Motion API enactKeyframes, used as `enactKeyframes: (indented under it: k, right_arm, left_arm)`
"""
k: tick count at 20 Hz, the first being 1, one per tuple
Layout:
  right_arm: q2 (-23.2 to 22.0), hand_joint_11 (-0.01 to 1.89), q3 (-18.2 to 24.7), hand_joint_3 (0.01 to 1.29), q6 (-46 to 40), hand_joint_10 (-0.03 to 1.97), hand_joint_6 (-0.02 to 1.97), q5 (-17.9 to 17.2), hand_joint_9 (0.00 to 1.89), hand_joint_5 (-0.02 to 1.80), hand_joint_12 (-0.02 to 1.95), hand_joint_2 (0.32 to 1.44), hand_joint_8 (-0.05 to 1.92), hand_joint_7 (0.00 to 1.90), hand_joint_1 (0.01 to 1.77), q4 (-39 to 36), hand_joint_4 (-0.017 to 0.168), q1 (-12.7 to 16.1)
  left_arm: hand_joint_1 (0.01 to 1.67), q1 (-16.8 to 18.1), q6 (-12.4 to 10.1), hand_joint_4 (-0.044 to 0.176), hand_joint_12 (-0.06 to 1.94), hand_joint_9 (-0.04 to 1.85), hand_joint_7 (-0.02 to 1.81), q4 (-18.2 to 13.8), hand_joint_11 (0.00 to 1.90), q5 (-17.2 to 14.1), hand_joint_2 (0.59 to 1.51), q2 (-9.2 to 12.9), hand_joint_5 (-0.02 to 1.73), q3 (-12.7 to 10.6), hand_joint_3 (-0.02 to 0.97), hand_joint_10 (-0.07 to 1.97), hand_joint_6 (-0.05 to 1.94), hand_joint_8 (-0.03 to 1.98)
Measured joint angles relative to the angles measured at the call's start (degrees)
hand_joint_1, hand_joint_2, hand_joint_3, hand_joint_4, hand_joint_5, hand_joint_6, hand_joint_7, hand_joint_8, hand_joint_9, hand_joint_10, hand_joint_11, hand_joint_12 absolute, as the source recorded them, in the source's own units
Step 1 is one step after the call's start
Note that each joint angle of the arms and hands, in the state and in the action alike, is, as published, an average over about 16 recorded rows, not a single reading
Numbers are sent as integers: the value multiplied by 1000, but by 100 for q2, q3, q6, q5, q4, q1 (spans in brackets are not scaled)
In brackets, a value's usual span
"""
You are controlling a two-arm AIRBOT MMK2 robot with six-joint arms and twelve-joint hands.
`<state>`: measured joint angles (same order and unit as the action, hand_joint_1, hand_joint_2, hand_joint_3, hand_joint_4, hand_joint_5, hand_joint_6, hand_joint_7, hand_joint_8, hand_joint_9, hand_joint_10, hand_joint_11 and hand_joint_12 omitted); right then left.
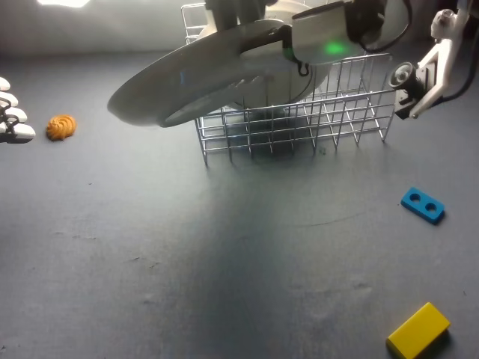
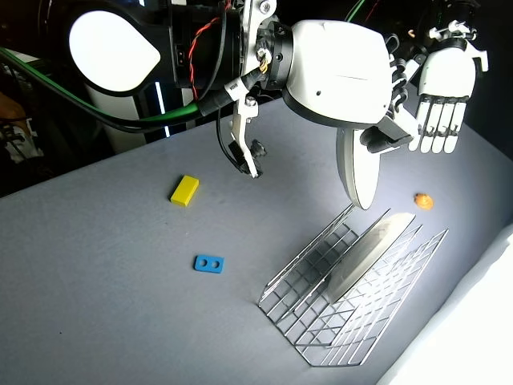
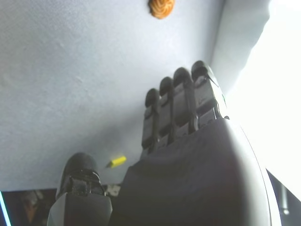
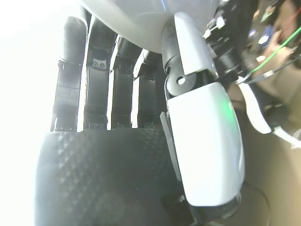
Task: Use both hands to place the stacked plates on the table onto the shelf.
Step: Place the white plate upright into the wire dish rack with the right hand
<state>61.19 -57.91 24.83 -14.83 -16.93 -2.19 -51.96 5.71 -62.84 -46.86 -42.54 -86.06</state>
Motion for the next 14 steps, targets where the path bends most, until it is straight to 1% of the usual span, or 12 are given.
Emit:
enactKeyframes:
  k: [7, 14]
  right_arm:
    - [78, 487, -346, 12, -521, 983, 1160, 598, 772, 753, 1580, 1134, 1169, 861, 1151, 406, 16, 99]
    - [276, 486, -849, 12, -1009, 996, 1159, 976, 767, 752, 1590, 1135, 1177, 858, 1159, 599, 16, 114]
  left_arm:
    - [12, -1, 0, 1, 37, 106, 140, -3, 25, -18, 1133, -2, 161, -12, 6, 12, 15, 15]
    - [12, -5, 0, 1, 26, 109, 142, -6, 29, -30, 1129, -6, 163, -27, 6, 12, 15, 16]
